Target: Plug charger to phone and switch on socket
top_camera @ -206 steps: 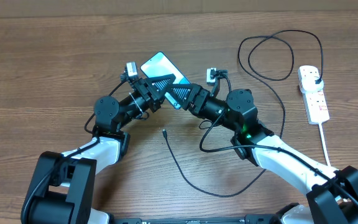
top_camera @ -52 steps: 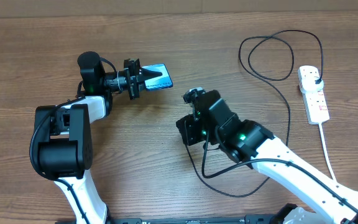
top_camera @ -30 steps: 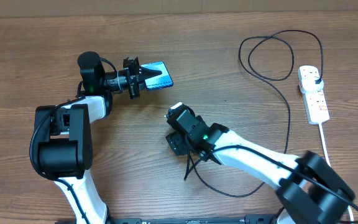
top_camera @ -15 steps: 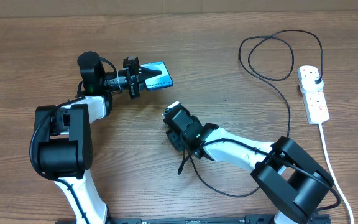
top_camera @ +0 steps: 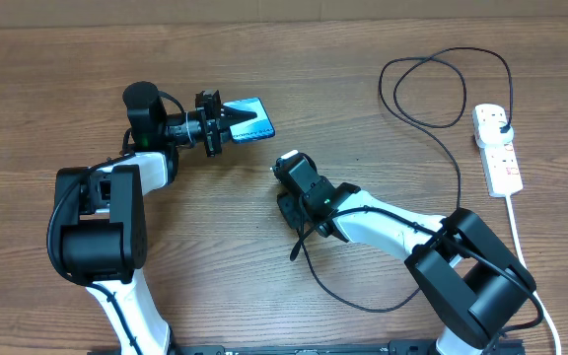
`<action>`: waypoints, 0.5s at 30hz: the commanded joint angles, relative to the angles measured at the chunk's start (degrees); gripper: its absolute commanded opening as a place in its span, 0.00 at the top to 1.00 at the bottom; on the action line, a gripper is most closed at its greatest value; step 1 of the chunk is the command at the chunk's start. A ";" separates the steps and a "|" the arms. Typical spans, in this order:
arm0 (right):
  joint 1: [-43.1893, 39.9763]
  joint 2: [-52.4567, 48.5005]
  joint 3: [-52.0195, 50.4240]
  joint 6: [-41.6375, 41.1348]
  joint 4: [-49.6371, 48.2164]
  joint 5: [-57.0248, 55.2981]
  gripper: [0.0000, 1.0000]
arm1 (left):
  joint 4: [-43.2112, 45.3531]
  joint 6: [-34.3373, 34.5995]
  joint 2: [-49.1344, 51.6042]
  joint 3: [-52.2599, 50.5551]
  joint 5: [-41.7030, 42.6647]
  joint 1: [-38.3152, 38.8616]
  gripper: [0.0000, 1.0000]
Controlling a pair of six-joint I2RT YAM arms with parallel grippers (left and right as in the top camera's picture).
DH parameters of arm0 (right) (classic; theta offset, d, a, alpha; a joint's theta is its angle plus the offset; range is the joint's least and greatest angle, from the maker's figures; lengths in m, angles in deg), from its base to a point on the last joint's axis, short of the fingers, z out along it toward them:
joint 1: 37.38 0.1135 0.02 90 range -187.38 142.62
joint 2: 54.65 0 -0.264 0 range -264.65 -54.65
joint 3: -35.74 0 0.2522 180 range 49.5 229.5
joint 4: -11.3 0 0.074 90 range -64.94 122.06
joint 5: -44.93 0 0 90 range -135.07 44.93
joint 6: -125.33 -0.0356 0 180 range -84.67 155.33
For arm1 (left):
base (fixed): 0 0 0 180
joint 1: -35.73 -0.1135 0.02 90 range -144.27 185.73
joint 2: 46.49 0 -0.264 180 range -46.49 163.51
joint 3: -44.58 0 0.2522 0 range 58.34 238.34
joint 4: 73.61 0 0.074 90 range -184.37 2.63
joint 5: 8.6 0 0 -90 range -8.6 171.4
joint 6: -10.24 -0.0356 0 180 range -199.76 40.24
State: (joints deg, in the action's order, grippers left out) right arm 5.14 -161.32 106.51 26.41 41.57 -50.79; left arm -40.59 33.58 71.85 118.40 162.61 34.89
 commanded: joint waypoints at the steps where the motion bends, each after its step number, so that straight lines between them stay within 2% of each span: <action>1: 0.63 -1.77 -0.55 -0.17 2.54 5.42 0.67 | 0.66 -2.16 0.22 1.31 0.72 0.11 0.95; 10: 0.63 -3.34 -0.55 -0.22 3.30 8.26 0.95 | 0.66 -2.14 0.22 1.31 0.85 0.11 0.96; 15: 0.48 -3.61 -0.37 -2.64 4.07 10.69 0.96 | 0.66 -2.14 0.22 1.31 0.85 0.11 0.95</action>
State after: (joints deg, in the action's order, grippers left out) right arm 5.14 -161.49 107.28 25.62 43.80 -44.82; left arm -40.59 33.58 71.85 118.40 162.61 34.89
